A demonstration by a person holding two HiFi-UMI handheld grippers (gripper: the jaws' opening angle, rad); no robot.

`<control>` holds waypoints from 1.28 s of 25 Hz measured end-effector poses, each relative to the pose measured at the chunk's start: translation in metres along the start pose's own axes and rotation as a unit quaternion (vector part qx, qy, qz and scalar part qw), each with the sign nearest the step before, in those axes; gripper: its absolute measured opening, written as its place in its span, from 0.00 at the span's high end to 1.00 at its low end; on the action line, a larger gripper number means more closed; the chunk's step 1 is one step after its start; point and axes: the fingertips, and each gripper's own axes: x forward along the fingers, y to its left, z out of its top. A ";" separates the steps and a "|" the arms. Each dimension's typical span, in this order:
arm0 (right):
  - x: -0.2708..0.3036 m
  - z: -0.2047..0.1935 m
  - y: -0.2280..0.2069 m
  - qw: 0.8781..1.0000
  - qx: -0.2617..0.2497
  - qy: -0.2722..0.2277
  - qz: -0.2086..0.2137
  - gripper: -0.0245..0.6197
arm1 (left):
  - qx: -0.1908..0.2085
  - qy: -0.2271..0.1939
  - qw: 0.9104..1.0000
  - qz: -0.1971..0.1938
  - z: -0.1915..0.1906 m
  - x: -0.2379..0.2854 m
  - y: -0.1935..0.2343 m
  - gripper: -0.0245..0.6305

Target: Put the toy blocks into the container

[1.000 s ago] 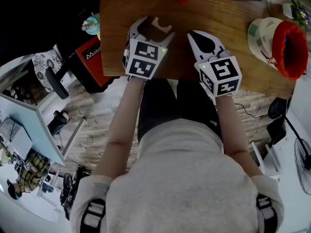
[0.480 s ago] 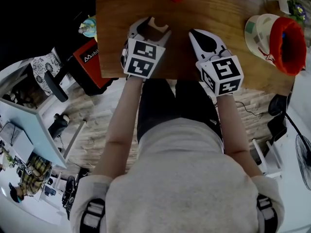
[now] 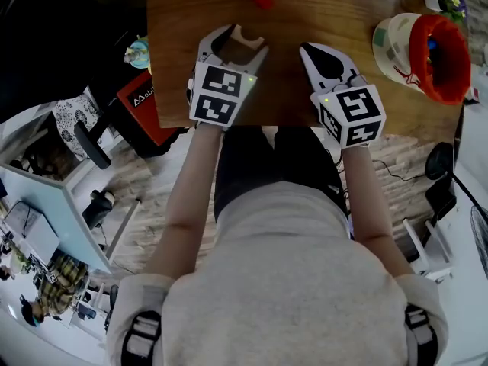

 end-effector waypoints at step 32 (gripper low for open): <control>-0.177 0.085 -0.101 0.967 -0.001 -0.170 -0.189 0.95 | 0.167 -0.139 0.965 -0.147 0.193 -0.003 -0.155 0.49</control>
